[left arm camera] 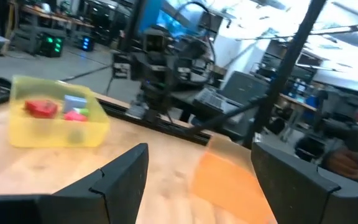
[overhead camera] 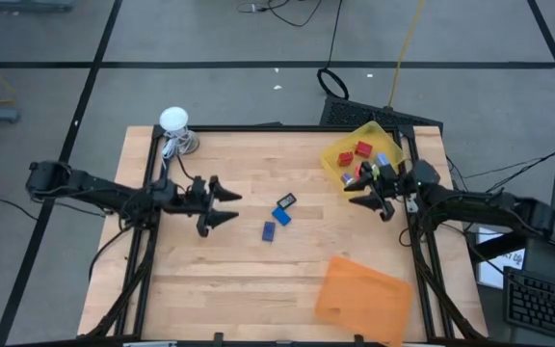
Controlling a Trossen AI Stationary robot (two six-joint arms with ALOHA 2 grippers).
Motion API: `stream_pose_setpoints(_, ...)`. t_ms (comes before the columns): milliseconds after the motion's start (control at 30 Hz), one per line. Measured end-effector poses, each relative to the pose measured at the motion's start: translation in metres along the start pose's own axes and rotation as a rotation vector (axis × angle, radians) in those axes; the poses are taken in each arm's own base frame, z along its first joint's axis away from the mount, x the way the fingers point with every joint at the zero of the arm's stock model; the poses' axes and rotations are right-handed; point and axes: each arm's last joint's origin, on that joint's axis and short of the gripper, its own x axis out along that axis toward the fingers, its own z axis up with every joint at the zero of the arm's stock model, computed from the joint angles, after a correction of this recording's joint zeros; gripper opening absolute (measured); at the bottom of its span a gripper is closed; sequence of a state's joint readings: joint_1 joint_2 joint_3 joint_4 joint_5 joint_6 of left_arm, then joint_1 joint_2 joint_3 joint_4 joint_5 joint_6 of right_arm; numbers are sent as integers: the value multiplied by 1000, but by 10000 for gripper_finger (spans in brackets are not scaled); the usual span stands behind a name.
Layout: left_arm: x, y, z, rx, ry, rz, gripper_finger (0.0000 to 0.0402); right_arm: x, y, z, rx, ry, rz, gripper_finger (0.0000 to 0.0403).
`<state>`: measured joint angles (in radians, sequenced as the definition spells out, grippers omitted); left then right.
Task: Pick & Place Office items
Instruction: Put the dark blue digital clock into the orange bin
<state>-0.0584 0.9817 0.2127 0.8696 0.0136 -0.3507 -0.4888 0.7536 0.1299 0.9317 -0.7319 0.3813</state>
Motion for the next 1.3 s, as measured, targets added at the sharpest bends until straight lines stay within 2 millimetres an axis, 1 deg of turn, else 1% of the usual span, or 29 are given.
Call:
stream_pose_setpoints(100,1,-10,-6,-7,13,5,278,1,2,0,-3,-3,13,169)
stream_pose_setpoints(167,3,-15,-14,-24,39,34,280,2,2,0,-2,-12,-8,169)
stream_pose_setpoints(267,14,-24,-26,-22,110,60,282,2,1,0,0,-26,-51,169)
stream_pose_setpoints(333,29,-31,-32,-21,156,77,280,2,0,0,1,-30,-63,169)
stream_pose_setpoints(400,49,-37,-34,-11,213,116,276,2,0,0,2,-31,-70,169)
stream_pose_setpoints(467,72,-41,-35,12,303,188,271,2,0,0,2,-31,-70,169)
stream_pose_setpoints(533,96,-41,-34,-8,421,289,266,2,0,0,3,-31,-70,169)
stream_pose_setpoints(667,132,-33,-35,-186,672,557,255,2,0,0,5,-31,-71,169)
stream_pose_setpoints(767,150,-24,-37,-304,775,753,250,2,0,0,5,-31,-71,169)
stream_pose_setpoints(867,168,-16,-45,-372,801,846,246,2,0,0,5,-31,-71,169)
stream_pose_setpoints(933,179,-13,-52,-417,830,852,246,2,0,0,6,-30,-71,169)
stream_pose_setpoints(1033,191,-11,-61,-505,882,835,249,2,0,0,6,-30,-71,169)
stream_pose_setpoints(1100,194,-9,-67,-565,910,852,250,2,0,0,6,-31,-71,169)
stream_pose_setpoints(1167,192,-6,-72,-588,938,901,249,2,0,0,6,-30,-71,169)
stream_pose_setpoints(1300,184,3,-70,-616,984,1006,241,2,0,0,6,-30,-71,169)
